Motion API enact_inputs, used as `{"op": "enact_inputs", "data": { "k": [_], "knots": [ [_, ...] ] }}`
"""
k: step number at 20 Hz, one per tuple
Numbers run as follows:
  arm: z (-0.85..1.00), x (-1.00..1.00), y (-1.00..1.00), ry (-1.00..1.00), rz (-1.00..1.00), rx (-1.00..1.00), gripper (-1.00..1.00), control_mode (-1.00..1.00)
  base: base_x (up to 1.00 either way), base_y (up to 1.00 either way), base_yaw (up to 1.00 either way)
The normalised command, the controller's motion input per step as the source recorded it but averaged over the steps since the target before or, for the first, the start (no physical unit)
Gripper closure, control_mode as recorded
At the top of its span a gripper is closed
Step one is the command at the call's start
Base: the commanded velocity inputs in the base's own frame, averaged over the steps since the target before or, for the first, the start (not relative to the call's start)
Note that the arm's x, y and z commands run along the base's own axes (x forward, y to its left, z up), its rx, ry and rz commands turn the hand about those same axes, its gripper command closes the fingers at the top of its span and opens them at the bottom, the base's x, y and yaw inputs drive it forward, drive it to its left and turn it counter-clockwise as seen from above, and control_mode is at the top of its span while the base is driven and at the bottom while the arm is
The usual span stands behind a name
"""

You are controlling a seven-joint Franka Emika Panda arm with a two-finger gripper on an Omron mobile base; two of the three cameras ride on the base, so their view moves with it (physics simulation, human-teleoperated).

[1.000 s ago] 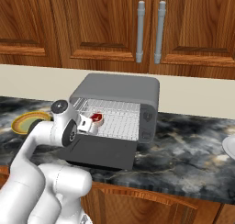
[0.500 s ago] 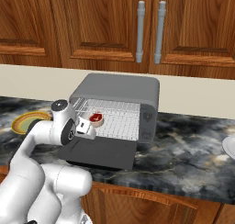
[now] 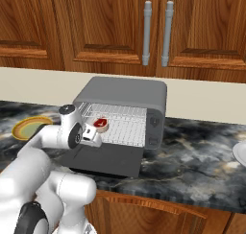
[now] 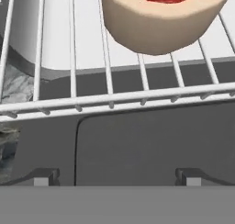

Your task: Open the toaster oven door. Place the bread on the top rack in the toaster oven and place the steak on the bottom rack.

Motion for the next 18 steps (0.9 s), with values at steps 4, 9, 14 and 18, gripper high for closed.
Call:
{"op": "enact_inputs", "data": {
  "k": [4, 9, 14, 18],
  "knots": [
    [-0.74, 0.05, -0.21, -0.12, 0.0, 0.0, -1.0, -1.0, 0.0, 0.0, 0.0],
    [-0.65, 0.06, -0.21, -0.17, 0.0, 0.0, -1.0, -1.0, 0.0, 0.0, 0.0],
    [-0.61, 0.13, -0.12, -0.16, 0.0, 0.0, -1.0, -1.0, 0.0, 0.0, 0.0],
    [-0.54, 0.16, -0.08, -0.14, 0.0, 0.0, -1.0, -1.0, 0.0, 0.0, 0.0]
  ]
}}
